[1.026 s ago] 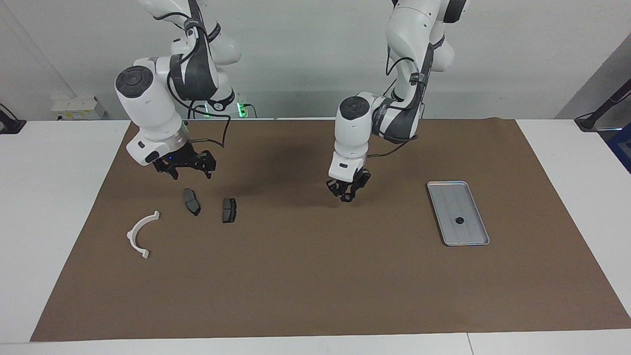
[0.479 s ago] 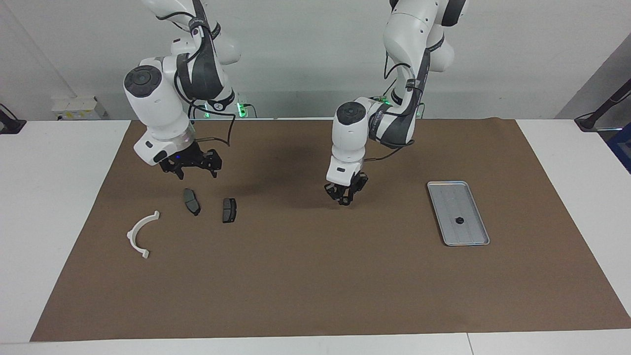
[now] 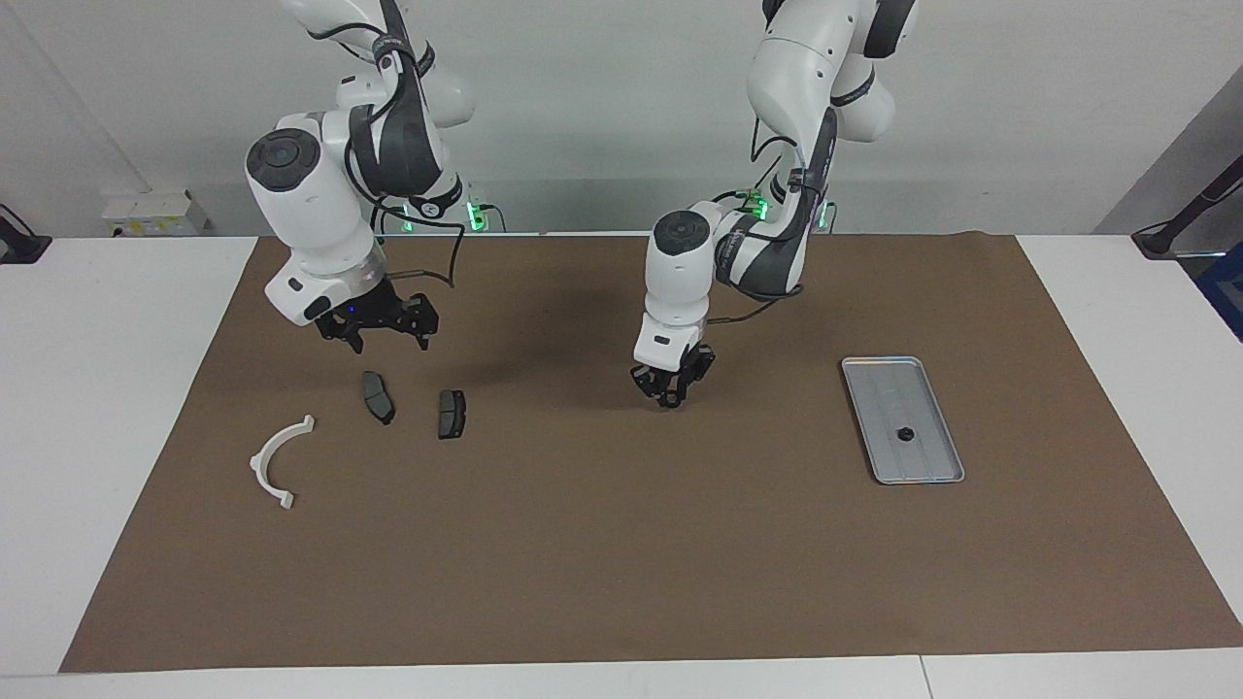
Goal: Place bearing gear from tray to pile
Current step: 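Carry the gear with the left gripper to the table center and release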
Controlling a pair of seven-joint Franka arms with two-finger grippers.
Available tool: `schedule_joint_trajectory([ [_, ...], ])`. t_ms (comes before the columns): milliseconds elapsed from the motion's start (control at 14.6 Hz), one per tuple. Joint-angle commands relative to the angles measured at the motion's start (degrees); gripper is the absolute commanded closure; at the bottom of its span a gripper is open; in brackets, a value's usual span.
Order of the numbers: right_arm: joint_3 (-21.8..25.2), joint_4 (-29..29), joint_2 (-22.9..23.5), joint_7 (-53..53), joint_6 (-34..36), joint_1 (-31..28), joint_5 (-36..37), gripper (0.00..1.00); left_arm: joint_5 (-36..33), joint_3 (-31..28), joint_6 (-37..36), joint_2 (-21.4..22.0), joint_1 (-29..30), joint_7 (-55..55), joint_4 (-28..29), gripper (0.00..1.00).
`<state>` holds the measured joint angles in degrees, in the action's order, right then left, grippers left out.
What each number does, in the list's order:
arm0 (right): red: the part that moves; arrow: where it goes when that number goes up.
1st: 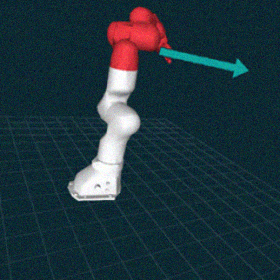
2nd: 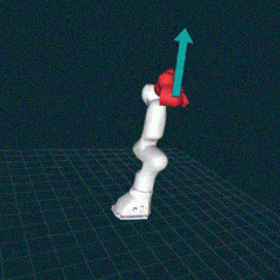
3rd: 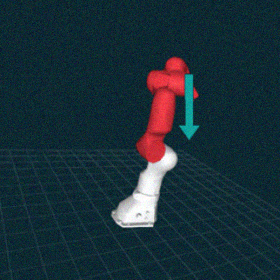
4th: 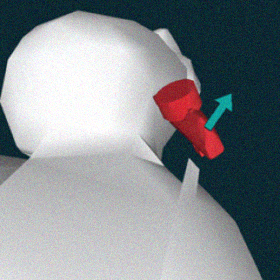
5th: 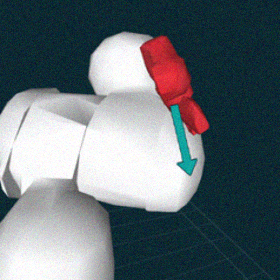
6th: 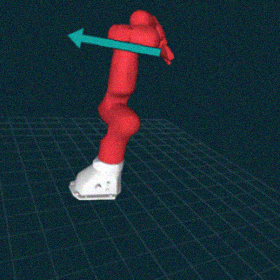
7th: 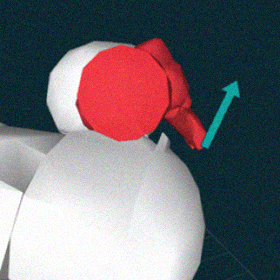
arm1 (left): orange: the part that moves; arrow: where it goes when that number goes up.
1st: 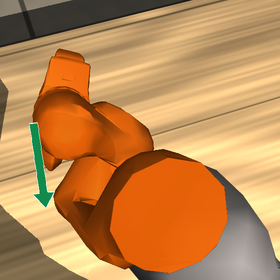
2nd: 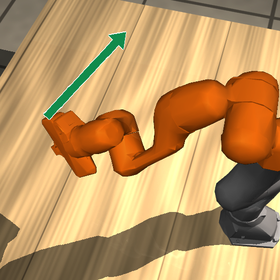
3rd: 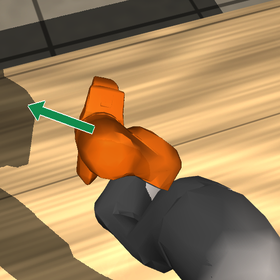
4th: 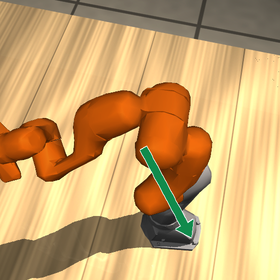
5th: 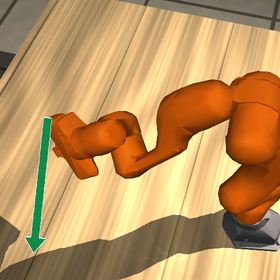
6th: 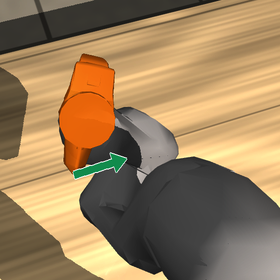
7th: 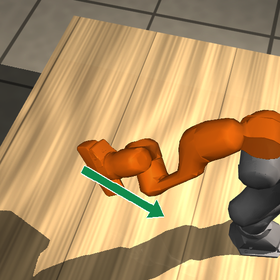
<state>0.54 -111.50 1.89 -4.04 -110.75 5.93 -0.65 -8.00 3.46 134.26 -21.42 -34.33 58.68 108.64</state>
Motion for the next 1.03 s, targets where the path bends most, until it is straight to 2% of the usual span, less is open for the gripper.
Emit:
schedule_joint_trajectory([
  [0, 0.0, -0.6, -0.6, 0.5, -0.9, -0.2, -1.2, 0.00, -1.6, -1.0, 2.3, 0.2, -1.2, 1.7, 1.9, 0.79],
  [274, 0.0, -0.7, -0.6, 0.3, -0.9, -0.1, -1.2, 0.00, -1.7, -1.0, 3.3, 0.3, -1.2, 1.6, 2.6, 0.78],
  [342, 0.0, -0.7, -0.6, 0.3, -0.9, -0.1, -1.2, 0.00, -1.7, -1.0, 3.3, 0.2, -1.2, 1.5, 2.5, 0.62],
  [411, 0.0, -0.7, -0.6, 0.3, -0.9, -0.1, -1.2, 0.00, -1.7, -1.0, 3.3, 0.2, -1.2, 1.5, 2.5, 0.39],
  [479, 0.0, -0.7, -0.6, 0.3, -0.9, -0.1, -1.2, 0.00, -1.8, -1.0, 3.4, 0.2, -1.2, 1.4, 2.5, 0.31],
  [753, 0.0, -0.7, -0.6, -0.1, -0.9, 0.0, -1.2, 0.00, -1.8, -1.0, 2.9, 0.3, -1.1, 1.3, 2.3, 0.11],
  [958, 0.0, -0.8, -0.6, -0.9, -1.0, 0.1, -1.3, 0.00, -2.8, -1.6, 1.2, 0.7, 0.1, 0.2, -0.4, 0.09],
])
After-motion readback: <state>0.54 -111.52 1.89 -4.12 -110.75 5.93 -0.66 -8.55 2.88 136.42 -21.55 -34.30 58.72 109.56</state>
